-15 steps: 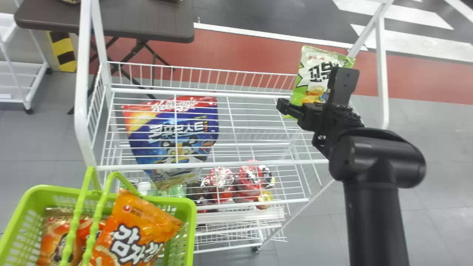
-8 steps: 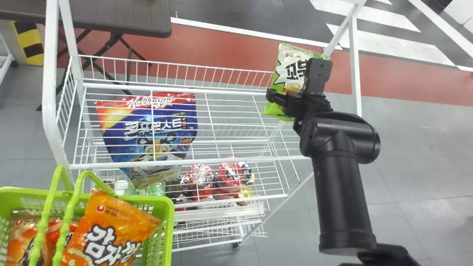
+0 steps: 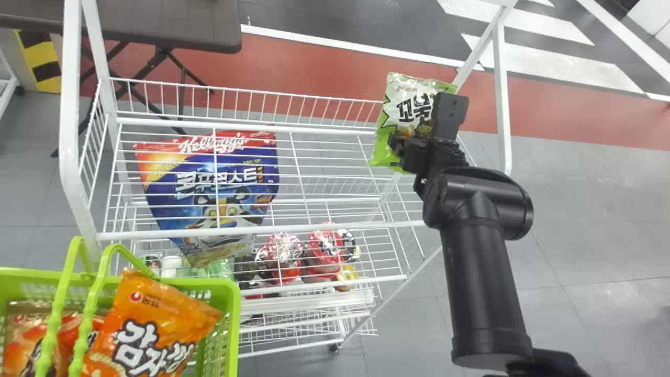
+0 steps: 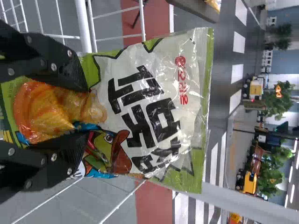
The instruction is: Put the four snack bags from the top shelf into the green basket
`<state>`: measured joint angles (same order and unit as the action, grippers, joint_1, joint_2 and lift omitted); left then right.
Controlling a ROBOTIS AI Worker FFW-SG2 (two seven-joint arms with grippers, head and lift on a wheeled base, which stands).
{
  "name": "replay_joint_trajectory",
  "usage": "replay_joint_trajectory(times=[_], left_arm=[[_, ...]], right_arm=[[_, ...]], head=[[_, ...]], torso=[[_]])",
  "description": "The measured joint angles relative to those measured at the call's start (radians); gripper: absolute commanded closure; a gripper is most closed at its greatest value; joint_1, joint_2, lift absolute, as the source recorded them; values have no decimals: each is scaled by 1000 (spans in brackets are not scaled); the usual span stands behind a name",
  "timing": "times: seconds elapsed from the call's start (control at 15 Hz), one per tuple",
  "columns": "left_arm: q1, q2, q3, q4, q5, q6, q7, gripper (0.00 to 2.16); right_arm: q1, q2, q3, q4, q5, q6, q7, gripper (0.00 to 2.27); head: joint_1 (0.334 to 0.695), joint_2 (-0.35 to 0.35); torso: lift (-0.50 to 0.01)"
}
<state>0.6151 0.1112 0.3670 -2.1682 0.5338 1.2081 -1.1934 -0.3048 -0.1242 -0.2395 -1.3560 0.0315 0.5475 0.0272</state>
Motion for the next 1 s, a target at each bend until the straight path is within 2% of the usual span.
replay_joint_trajectory(times=[0.27,0.53,0.8,0.87,1.0], left_arm=[[0,1,1,4,1,-2,0,2138],[-1,1,0,7,2,-3,1,2138],[-4,1,0,11,2,-6,4,2138],[-4,1,1,12,2,-8,4,2138],[-5,0,1,12,2,-9,4,2138]], right_arm=[[51,1,-21,-56,-43,-50,5,2260],[177,1,-1,-249,-135,-41,23,2260],[336,2,59,-528,-274,73,55,2260],[375,2,81,-600,-306,126,61,2260],[449,2,119,-724,-362,219,75,2256]], head=[[695,-350],[695,-340],[695,-275],[695,-223],[695,-166]], torso=[[-1],[-1],[-1],[-1],[-1]])
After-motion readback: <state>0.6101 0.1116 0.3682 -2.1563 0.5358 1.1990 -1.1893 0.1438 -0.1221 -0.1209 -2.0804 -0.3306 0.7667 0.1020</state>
